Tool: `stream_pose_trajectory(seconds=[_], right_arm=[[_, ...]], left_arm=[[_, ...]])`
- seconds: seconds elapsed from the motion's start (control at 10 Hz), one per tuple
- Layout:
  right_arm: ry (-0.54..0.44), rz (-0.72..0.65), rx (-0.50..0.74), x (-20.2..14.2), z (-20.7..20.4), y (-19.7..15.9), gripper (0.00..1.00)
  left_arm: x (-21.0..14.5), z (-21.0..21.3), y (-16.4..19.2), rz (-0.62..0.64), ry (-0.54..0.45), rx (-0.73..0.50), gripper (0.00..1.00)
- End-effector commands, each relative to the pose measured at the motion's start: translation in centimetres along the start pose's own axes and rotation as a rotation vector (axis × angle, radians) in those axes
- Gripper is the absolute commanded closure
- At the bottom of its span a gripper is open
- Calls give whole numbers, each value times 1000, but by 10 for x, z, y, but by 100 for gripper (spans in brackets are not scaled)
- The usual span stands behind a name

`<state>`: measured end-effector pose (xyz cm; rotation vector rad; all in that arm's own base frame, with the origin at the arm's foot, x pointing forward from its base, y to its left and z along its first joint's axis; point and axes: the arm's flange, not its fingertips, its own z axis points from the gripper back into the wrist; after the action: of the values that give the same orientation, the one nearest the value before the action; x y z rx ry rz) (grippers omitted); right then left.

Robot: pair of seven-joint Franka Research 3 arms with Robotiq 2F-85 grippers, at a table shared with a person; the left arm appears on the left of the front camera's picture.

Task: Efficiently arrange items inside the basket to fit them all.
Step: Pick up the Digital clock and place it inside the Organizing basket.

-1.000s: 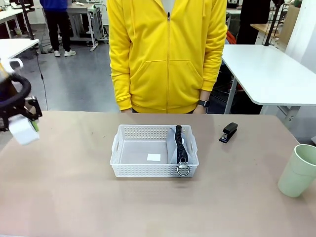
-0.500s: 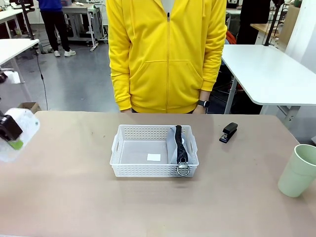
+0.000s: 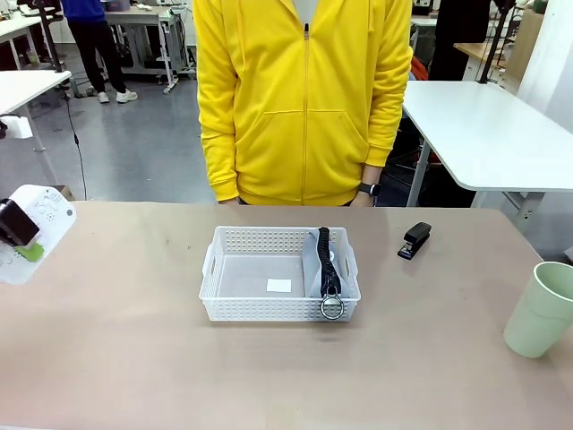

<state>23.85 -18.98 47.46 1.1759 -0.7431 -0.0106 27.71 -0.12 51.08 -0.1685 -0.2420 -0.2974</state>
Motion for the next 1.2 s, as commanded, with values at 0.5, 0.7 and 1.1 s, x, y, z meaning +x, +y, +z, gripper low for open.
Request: stream_pose_trajectory(seconds=[0.5,0.7,1.1], right_arm=[[-18,26,17,4,0,1,0],[-18,26,17,4,0,1,0],[-18,26,17,4,0,1,0]], left_arm=[[150,-58,-153,-589,29,147,48],[190,-111,-184,-668,-3,-40,48],[198,-190,-213,-669,27,-81,48]])
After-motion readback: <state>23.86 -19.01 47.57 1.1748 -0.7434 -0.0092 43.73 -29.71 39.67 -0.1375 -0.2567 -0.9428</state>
